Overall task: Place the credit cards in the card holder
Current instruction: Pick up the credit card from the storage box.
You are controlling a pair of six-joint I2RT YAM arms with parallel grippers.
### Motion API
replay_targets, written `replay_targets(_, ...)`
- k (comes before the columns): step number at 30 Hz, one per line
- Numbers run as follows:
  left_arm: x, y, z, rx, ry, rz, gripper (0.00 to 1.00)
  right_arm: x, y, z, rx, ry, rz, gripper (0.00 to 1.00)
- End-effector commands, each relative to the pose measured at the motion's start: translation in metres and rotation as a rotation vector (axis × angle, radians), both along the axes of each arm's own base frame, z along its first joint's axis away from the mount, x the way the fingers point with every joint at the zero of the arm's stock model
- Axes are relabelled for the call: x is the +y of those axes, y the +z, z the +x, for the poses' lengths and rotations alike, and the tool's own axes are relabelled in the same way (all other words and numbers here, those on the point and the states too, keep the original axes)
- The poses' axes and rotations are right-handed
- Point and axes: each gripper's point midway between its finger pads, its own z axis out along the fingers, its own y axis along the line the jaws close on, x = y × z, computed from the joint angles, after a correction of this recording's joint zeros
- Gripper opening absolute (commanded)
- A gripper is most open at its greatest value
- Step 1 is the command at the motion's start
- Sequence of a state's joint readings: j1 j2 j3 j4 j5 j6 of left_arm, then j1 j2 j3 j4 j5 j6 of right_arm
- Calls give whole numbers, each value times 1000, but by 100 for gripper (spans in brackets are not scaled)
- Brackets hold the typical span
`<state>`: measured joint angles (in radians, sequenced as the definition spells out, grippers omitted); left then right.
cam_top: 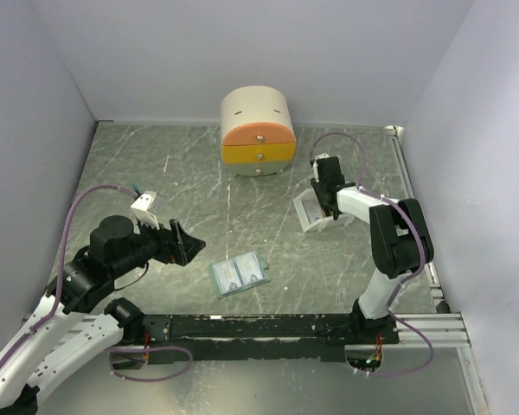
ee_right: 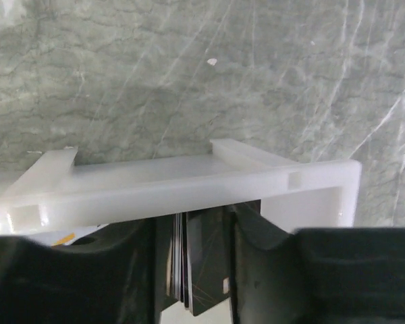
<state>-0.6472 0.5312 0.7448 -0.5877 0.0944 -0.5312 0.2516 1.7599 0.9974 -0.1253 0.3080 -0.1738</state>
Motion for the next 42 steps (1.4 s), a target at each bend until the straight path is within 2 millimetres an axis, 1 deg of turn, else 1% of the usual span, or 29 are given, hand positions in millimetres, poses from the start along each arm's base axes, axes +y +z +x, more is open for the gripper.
replay_targets(1,-1,3,4,-21,7,-7,97,4,-24,-20,110,31,-1,21)
replay_targets(2,-1,3,4,-19,7,-6,97,4,-18,-19,100,32,3,14)
replay_targets(3,-2,2,4,-18,6,-5,97,4,-13,-18,92,34,5,12)
replay_targets(5,-2,1,4,-14,4,-3,97,2,0,-16,60,30,0,8)
replay_targets(6,-3,1,5,-14,1,-2,97,3,17,-6,12,22,0,7)
replay_targets(8,-4,0,5,-9,-1,1,97,-1,33,-3,-28,11,-12,4)
replay_targets(10,-4,-1,5,-4,-4,3,97,-4,43,-3,-51,7,-24,0)
replay_targets(13,-4,-1,5,-4,-4,3,97,-6,51,-4,-61,3,-35,0)
replay_targets(15,-4,-1,5,-7,-3,1,97,-7,52,-5,-58,-3,-38,1)
replay_targets(18,-4,-2,6,-3,-4,4,97,-8,48,-6,-42,-3,-47,7)
replay_targets(19,-5,-1,6,-4,-5,3,97,-8,47,-7,-37,-1,-48,6)
replay_targets(20,-5,-1,5,-5,-5,2,97,-8,46,-7,-33,1,-46,1)
replay_targets(21,-5,-2,6,-2,-3,4,97,-7,45,-7,-31,4,-44,0)
replay_targets(29,-3,-2,6,-3,3,1,97,-5,50,-5,-40,-7,-25,0)
replay_targets(31,-4,-1,6,-4,1,1,97,-6,47,-6,-23,-17,-29,2)
replay_targets(34,-4,-1,6,-6,1,0,97,-4,43,-8,-6,-13,-23,0)
replay_targets(39,-3,0,5,-8,4,-1,97,0,45,-5,-26,-19,14,0)
replay_targets(41,-3,0,5,-9,5,-3,97,4,42,-4,-15,-18,33,4)
replay_targets(42,-2,0,5,-9,6,-2,97,6,40,-4,-7,-13,40,0)
